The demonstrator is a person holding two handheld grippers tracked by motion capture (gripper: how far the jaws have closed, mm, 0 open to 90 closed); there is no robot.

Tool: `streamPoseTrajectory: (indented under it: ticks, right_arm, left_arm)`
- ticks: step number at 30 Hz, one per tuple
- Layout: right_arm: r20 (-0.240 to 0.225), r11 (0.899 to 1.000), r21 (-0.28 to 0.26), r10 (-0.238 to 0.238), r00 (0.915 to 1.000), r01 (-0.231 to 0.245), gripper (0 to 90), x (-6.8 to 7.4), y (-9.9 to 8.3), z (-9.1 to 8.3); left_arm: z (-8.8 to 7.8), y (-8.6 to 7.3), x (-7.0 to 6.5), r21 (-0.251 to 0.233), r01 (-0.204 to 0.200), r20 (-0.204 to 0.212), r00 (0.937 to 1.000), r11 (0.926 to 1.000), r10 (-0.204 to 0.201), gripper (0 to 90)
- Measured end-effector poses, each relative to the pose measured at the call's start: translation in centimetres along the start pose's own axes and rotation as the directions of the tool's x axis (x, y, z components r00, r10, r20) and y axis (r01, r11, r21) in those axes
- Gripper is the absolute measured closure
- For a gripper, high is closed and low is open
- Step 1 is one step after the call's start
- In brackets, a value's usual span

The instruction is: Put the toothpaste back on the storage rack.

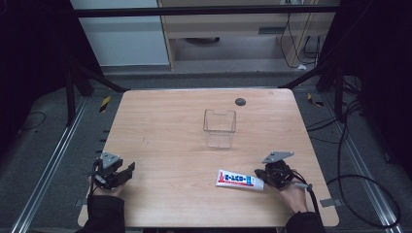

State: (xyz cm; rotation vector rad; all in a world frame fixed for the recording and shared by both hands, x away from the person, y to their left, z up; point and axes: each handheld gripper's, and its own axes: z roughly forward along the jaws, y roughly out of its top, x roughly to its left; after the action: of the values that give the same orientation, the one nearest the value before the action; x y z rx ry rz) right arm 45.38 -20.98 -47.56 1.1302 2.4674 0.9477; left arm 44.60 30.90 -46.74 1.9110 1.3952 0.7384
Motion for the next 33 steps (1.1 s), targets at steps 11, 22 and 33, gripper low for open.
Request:
streamPoseTrajectory:
  ticks: [11, 22, 33]
  right_arm:
    - [-0.011, 1.000, 0.022, -0.022, 0.9997, 0.022, 90.0, 1.3, -1.2, -0.8]
    - [-0.033, 0.999, 0.027, -0.024, 0.9992, 0.025, 90.0, 2.3, -1.7, -1.0]
    - [-0.044, 1.000, 0.026, -0.013, 0.9989, 0.014, 89.9, 2.9, -1.8, -1.0]
  left_arm:
    - [0.0, 0.0, 0.0, 0.001, 0.000, 0.000, 1.0000, 1.0000, 0.000, 48.5]
    - [0.0, 0.0, 0.0, 0.001, 0.000, 0.000, 1.0000, 1.0000, 0.000, 48.5]
    - [0.0, 0.0, 0.0, 0.001, 0.001, -0.001, 1.0000, 1.0000, -0.001, 48.3]
